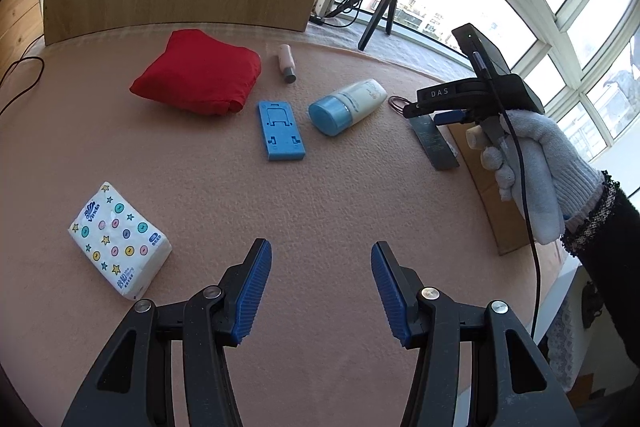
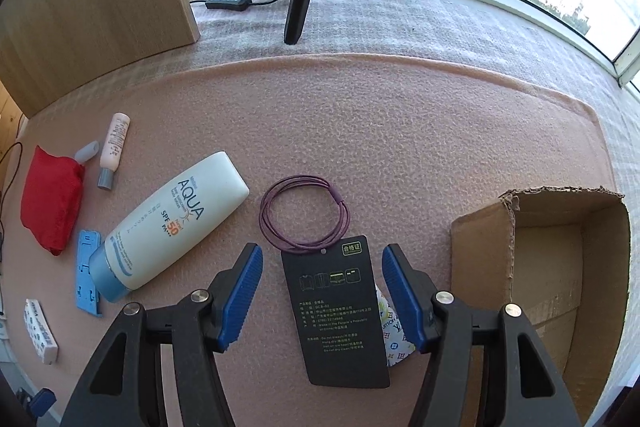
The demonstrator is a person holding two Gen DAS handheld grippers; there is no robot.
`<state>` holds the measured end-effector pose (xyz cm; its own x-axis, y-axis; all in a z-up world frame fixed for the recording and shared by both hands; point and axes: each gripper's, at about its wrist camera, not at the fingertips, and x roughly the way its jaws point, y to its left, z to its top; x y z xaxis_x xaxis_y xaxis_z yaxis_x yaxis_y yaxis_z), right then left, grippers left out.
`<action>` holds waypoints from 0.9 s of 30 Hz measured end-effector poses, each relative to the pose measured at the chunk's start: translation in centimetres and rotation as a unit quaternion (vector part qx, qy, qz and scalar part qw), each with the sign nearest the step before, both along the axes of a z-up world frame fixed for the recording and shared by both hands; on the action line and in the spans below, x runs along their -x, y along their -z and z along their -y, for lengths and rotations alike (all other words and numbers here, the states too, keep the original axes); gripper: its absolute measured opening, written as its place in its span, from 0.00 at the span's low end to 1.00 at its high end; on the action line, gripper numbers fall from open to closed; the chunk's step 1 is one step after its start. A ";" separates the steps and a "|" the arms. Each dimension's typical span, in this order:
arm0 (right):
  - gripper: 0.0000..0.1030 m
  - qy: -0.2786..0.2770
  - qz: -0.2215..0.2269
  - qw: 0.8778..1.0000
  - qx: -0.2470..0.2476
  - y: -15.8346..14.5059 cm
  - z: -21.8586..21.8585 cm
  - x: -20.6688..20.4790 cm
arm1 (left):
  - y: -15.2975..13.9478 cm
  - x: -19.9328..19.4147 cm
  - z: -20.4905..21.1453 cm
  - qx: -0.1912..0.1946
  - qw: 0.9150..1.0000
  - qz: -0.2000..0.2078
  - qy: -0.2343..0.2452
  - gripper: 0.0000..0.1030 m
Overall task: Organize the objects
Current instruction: 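Move the right tool back toward the black card and patterned lighter, then close the right tool on the black card and lift it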
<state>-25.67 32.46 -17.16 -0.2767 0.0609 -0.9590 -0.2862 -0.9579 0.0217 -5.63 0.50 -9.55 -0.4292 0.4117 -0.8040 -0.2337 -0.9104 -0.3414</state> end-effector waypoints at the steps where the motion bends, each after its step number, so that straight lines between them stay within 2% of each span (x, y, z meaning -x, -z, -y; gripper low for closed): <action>1: 0.57 -0.001 0.004 1.000 0.006 0.2 0.1 0.0 | 0.1 0.1 0.1 -0.001 1.000 0.001 -0.001 0.54; 6: 0.57 -0.012 0.018 1.000 0.019 0.8 0.6 0.0 | 0.2 0.2 0.2 -0.008 1.000 0.007 -0.002 0.54; 9: 0.57 -0.006 0.016 0.998 0.058 0.6 0.4 -0.4 | 0.5 0.3 0.1 -0.010 1.000 0.011 0.000 0.54; 16: 0.57 -0.023 0.025 0.994 0.105 0.3 0.8 -1.8 | 0.7 0.5 -0.2 -0.013 1.000 0.011 0.004 0.54; 23: 0.57 0.002 0.015 0.993 0.117 0.0 -0.1 -4.4 | 0.8 0.8 -0.3 -0.015 1.000 0.011 0.005 0.54; 27: 0.57 0.004 0.015 0.996 0.093 0.1 0.2 -5.6 | 0.8 1.1 -0.9 -0.017 1.000 0.010 0.012 0.54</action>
